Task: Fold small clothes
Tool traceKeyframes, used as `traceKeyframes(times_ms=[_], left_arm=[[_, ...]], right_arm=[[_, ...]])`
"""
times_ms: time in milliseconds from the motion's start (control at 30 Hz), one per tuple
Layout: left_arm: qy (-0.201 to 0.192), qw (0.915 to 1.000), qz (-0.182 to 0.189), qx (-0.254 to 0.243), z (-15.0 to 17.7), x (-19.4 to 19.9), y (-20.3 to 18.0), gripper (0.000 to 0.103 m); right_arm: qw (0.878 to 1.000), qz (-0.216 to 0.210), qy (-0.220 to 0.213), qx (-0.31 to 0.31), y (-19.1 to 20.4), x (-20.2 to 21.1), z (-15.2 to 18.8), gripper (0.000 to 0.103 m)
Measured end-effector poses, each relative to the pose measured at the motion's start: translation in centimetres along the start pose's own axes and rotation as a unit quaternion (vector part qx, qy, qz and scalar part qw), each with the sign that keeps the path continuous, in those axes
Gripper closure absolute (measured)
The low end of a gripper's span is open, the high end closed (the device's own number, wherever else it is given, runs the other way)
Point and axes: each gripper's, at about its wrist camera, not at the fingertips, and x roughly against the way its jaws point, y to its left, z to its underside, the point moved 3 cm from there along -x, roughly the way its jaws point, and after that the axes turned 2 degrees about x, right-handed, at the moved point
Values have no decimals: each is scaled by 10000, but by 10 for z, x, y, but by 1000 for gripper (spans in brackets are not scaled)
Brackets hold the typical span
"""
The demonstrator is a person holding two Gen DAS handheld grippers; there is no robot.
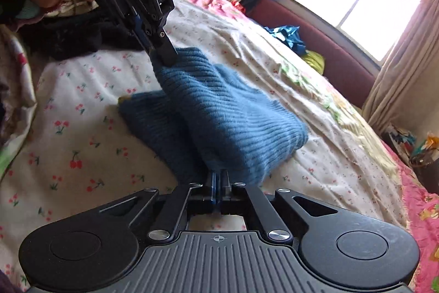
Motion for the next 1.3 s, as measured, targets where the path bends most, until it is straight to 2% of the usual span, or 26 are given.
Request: traceKeyframes(times_ms=[100,200,267,300,333,367,400,433,533,600,633,667,733,800,933,1000,1133,1200,1267,1300], left_arm=[[89,9999,-47,136,8,-9,6,75],[21,9995,227,201,1,-1,1,75],[-45,9994,324,133,-6,4,-4,73],[-62,9993,353,57,-8,6,-6,68],[-79,9993,366,-24,-9,7,-9,64],[-74,9992,364,-151,-9,8,-12,55],[-38,9990,356,-266,-7,7,-15,48],[10,9988,329,-357,-5,5,-17,45],[174,9979,87,-614,4,-10,-22,42],[156,9972,-110,-727,6,-20,-23,45],[162,9970,-172,-732,5,-23,-22,53],[198,9975,-157,-660,3,-24,-20,70],[151,9987,33,-491,-1,-18,-17,74],[2,9987,195,-481,-3,-3,-19,76],[-286,9982,269,-453,0,27,-20,76],[-246,9990,170,-328,10,26,-13,75],[196,9994,-178,-230,30,-12,3,72],[220,9993,-206,-231,33,-16,3,69],[189,9991,-182,-344,31,-9,-1,67],[186,9988,-206,-409,30,-5,-2,63]], right_arm=[[9994,-214,268,104,12,-13,14,103],[9998,-186,-60,-26,12,6,9,103],[9994,45,-329,71,8,13,1,94],[9988,168,-421,194,10,13,-2,88],[9982,264,-465,279,11,10,-4,78],[9979,310,-479,318,12,6,-6,72],[9978,288,-494,332,14,1,-9,59],[9976,271,-520,359,17,-4,-11,48],[9942,524,-710,623,29,-14,-17,41],[9917,549,-856,785,38,-20,-21,38],[9903,632,-882,868,41,-25,-24,42],[9897,707,-844,912,42,-31,-26,44],[9942,614,-618,627,33,-41,-31,89],[9981,348,-480,194,17,-41,-37,95],[9971,125,-742,69,2,-7,-48,97],[9959,-34,-897,136,7,7,-49,97],[9970,-185,-683,306,36,-12,-33,96],[9980,-281,-399,397,40,-32,-27,94],[9975,-308,-475,433,37,-28,-23,91],[9971,-360,-526,411,33,-21,-23,85]])
